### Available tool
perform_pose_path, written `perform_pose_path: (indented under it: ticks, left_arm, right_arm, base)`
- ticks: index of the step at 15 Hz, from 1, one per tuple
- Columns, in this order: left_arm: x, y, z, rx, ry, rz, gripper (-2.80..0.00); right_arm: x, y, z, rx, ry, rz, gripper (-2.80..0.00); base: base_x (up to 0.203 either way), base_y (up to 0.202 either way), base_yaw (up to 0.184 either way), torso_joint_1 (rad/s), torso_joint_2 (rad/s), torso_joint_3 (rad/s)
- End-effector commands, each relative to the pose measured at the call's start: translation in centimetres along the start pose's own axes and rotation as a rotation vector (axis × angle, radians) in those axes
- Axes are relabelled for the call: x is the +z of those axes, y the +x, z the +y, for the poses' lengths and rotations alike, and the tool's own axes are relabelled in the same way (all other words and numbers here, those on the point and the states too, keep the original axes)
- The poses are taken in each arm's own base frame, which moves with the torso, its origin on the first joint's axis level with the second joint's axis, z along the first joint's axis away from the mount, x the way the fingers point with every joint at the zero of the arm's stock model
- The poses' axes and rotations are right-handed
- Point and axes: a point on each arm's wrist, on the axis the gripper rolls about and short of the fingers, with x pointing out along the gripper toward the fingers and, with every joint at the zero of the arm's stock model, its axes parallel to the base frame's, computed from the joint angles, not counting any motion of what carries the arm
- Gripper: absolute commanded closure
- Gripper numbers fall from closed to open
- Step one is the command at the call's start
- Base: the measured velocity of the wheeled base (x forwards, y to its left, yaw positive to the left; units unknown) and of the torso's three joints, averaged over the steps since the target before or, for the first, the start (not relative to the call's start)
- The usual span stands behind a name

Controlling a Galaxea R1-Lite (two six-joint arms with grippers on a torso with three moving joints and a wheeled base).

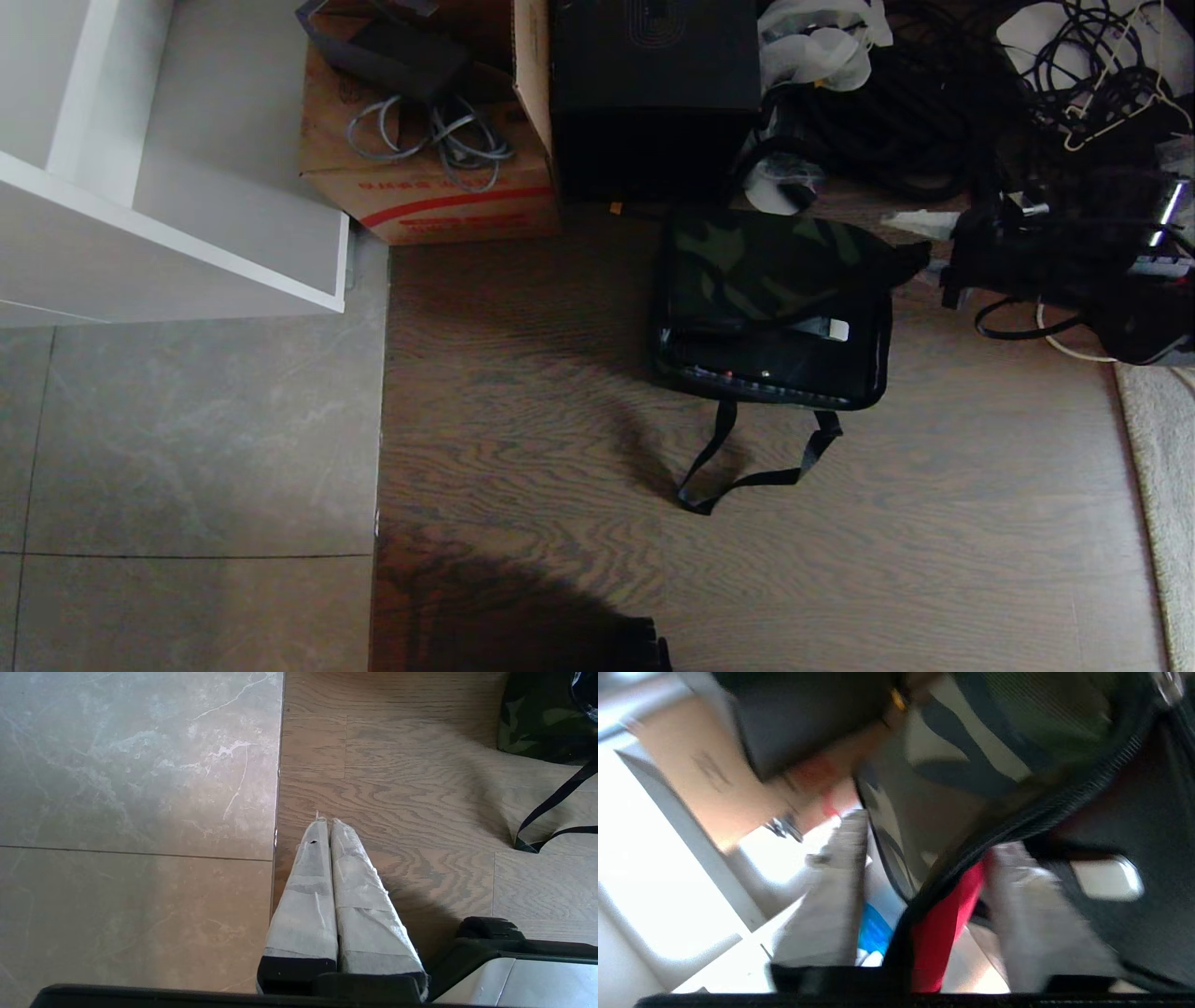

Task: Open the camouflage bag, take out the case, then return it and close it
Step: Open the top of the storage box

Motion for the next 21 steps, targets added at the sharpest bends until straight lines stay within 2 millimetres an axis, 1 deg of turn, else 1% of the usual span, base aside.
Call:
perform_pose_path:
  ticks: [1, 3, 8, 10, 12, 15, 21]
  left_arm:
    - [0.0, 0.0, 0.0, 0.000, -0.001, 0.001, 0.00]
    - [0.0, 0.0, 0.0, 0.000, -0.001, 0.001, 0.00]
    - [0.0, 0.0, 0.0, 0.000, -0.001, 0.001, 0.00]
    - [0.0, 0.0, 0.0, 0.000, -0.001, 0.001, 0.00]
    - [0.0, 0.0, 0.0, 0.000, -0.001, 0.001, 0.00]
    - [0.0, 0.0, 0.0, 0.000, -0.001, 0.001, 0.00]
    - [0.0, 0.0, 0.0, 0.000, -0.001, 0.001, 0.00]
  right_arm:
    - [0.6, 0.1, 1.0, 0.049, 0.045, -0.049, -2.80]
    - [1.0, 0.0, 1.6, 0.095, 0.032, -0.075, -2.80]
    - [1.5, 0.2, 1.9, 0.115, 0.000, -0.101, -2.80]
    - [1.7, 0.4, 1.8, 0.125, -0.019, -0.144, -2.80]
    - [2.0, 0.5, 2.1, 0.148, -0.045, -0.164, -2.80]
    - [2.5, 0.6, 1.8, 0.170, -0.073, -0.220, -2.80]
    - [2.7, 0.6, 1.8, 0.225, -0.127, -0.259, -2.80]
  base:
    - [0.000, 0.000, 0.000, 0.000, 0.00, 0.000]
    - [0.000, 0.000, 0.000, 0.000, 0.00, 0.000]
    - [0.000, 0.000, 0.000, 0.000, 0.00, 0.000]
    - [0.000, 0.000, 0.000, 0.000, 0.00, 0.000]
    - [0.000, 0.000, 0.000, 0.000, 0.00, 0.000]
    - [0.000, 0.000, 0.000, 0.000, 0.00, 0.000]
    - [0.000, 0.000, 0.000, 0.000, 0.00, 0.000]
